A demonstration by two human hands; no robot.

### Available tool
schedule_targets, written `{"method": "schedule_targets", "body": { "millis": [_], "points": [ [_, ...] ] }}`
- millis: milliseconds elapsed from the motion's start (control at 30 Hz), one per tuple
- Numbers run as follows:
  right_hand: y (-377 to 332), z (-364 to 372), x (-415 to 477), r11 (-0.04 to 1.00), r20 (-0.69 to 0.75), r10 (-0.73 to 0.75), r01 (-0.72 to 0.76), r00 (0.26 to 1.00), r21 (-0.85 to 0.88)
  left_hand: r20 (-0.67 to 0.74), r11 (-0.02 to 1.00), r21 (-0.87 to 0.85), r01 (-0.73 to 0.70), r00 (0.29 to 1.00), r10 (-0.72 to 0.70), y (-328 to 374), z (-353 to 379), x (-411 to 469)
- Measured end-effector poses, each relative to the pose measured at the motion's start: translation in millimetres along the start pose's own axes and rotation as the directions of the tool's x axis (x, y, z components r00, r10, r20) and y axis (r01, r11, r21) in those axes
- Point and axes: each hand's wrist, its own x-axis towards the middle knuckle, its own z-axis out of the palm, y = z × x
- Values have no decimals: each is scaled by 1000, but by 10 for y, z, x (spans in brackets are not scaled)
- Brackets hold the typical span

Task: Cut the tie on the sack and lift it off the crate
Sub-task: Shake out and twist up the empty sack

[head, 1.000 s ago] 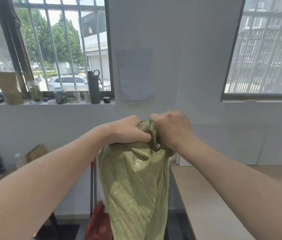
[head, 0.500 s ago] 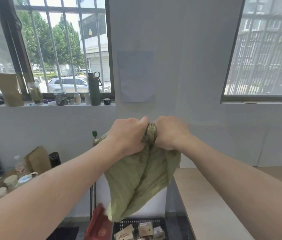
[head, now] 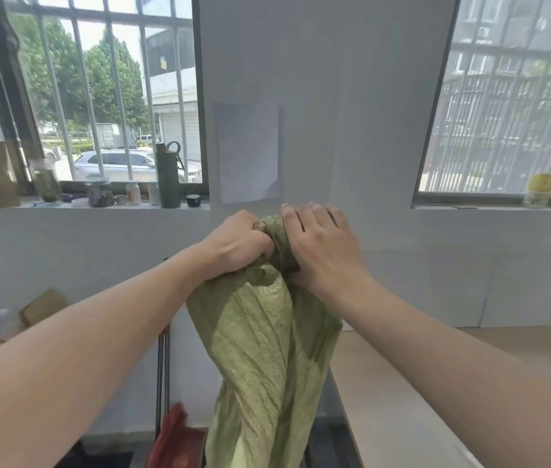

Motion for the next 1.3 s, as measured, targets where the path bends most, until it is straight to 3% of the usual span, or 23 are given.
{"method": "schedule_targets", "body": {
  "millis": [167, 267, 400, 467, 533, 600, 667, 733, 867, 967, 1033, 1133, 1300],
  "points": [
    [40, 6, 38, 997, -225, -32, 16, 974, -72, 120, 970, -241, 42, 993, -14, 159, -7, -150],
    [68, 12, 74, 999, -266, -41, 32, 963, -38, 152, 990, -141, -20, 988, 41, 123, -11, -156],
    [30, -36, 104, 1000, -67, 12, -11, 998, 20, 161, 979, 78, -189, 971, 175, 9, -37, -145],
    [2, -59, 106, 995, 48, 81, -84, 996, 62, 120, 924, 274, -267, 963, 243, -2, -39, -178],
    [-1, -70, 112, 974, 157, 173, -193, 972, 122, 82, 794, 538, -281, 956, 283, -9, -4, -209],
    [-13, -107, 125, 936, 272, 254, -307, 928, 172, 20, 595, 766, -243, 934, 356, -27, 92, -224],
    [-22, -133, 143, 900, 367, 290, -383, 884, 208, -40, 470, 863, -185, 903, 428, -46, 215, -241],
    [-36, -168, 157, 860, 465, 293, -443, 835, 254, -92, 444, 887, -131, 890, 446, -74, 299, -247],
    [-52, -237, 140, 811, 580, 206, -469, 788, 350, -131, 483, 869, -109, 890, 436, -143, 244, -204],
    [-49, -273, 132, 837, 570, 147, -408, 809, 363, -115, 520, 844, -131, 903, 414, -177, 193, -170],
    [-58, -284, 115, 895, 498, 140, -325, 856, 306, -116, 571, 811, -124, 923, 366, -175, 182, -152],
    [-107, -274, 52, 974, 334, 180, -216, 925, 73, -170, 717, 691, -90, 944, 282, -183, 142, -98],
    [-227, -190, -13, 978, 201, 205, -192, 958, -82, -207, 843, 536, -52, 960, 191, -130, 26, -66]
  ]
}}
